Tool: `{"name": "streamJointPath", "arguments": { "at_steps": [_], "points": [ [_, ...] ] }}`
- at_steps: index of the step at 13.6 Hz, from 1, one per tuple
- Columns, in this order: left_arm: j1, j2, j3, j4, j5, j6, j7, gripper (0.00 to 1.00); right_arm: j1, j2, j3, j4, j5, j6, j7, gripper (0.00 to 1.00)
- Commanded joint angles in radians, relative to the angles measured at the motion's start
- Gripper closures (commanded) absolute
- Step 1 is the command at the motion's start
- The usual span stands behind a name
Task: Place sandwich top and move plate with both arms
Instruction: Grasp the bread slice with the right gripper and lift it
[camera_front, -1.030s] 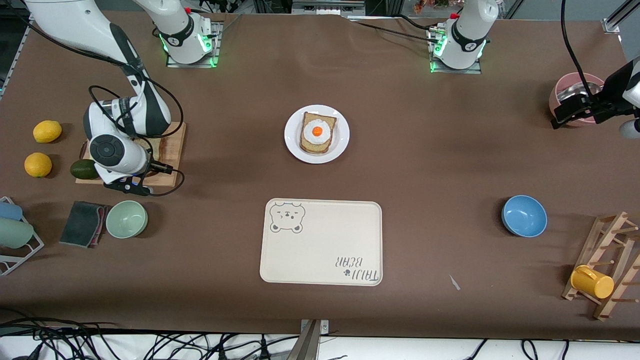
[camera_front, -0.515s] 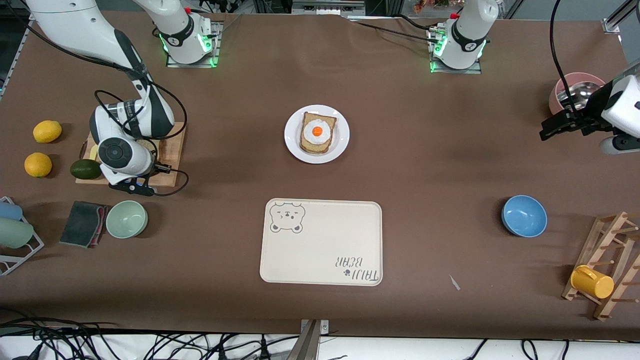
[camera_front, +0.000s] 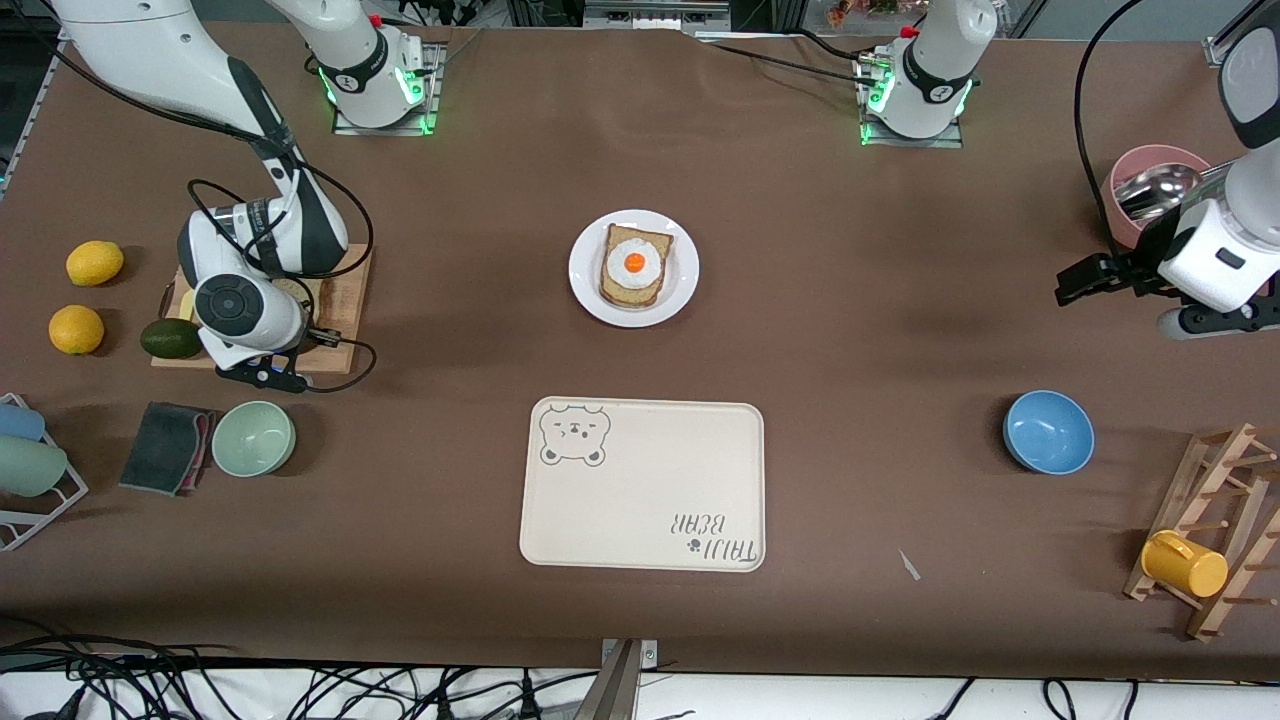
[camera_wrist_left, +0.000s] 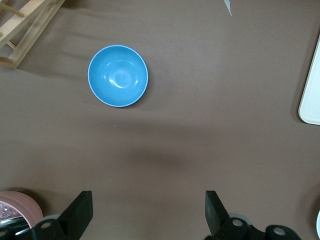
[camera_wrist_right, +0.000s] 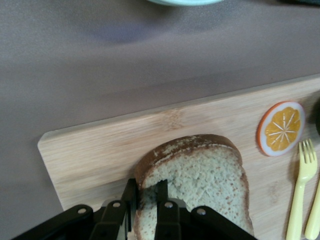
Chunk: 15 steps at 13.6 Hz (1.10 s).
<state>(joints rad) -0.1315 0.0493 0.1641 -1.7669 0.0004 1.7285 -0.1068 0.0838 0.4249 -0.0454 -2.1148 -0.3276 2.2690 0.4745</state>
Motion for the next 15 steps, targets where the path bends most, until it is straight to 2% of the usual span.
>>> {"name": "streamJointPath", "arguments": {
  "at_steps": [1,4,7,9,12,15],
  "points": [
    [0.012,-0.019,-0.001,-0.032,-0.02,0.02,0.038,0.01,0.005,-0.002,0.001,-0.001,-0.004,0.012,0.022,1.0],
    [0.012,-0.017,-0.001,-0.039,-0.04,0.02,0.036,0.02,0.005,-0.006,0.004,0.013,-0.002,0.006,0.01,1.0],
    [0.019,-0.017,-0.001,-0.043,-0.066,-0.003,0.038,0.01,0.023,-0.003,0.021,0.119,-0.001,-0.168,0.016,1.0],
    [0.019,-0.017,-0.001,-0.043,-0.066,-0.013,0.038,0.01,0.034,0.005,0.044,0.191,0.031,-0.262,0.015,1.0],
    [0.016,-0.017,-0.003,-0.048,-0.054,-0.007,0.027,0.01,0.069,0.008,0.078,0.309,0.146,-0.402,0.007,1.0],
    [0.018,-0.017,-0.001,-0.071,-0.054,0.02,0.027,0.02,0.164,0.044,0.087,0.418,0.28,-0.52,0.018,1.0]
  ]
}}
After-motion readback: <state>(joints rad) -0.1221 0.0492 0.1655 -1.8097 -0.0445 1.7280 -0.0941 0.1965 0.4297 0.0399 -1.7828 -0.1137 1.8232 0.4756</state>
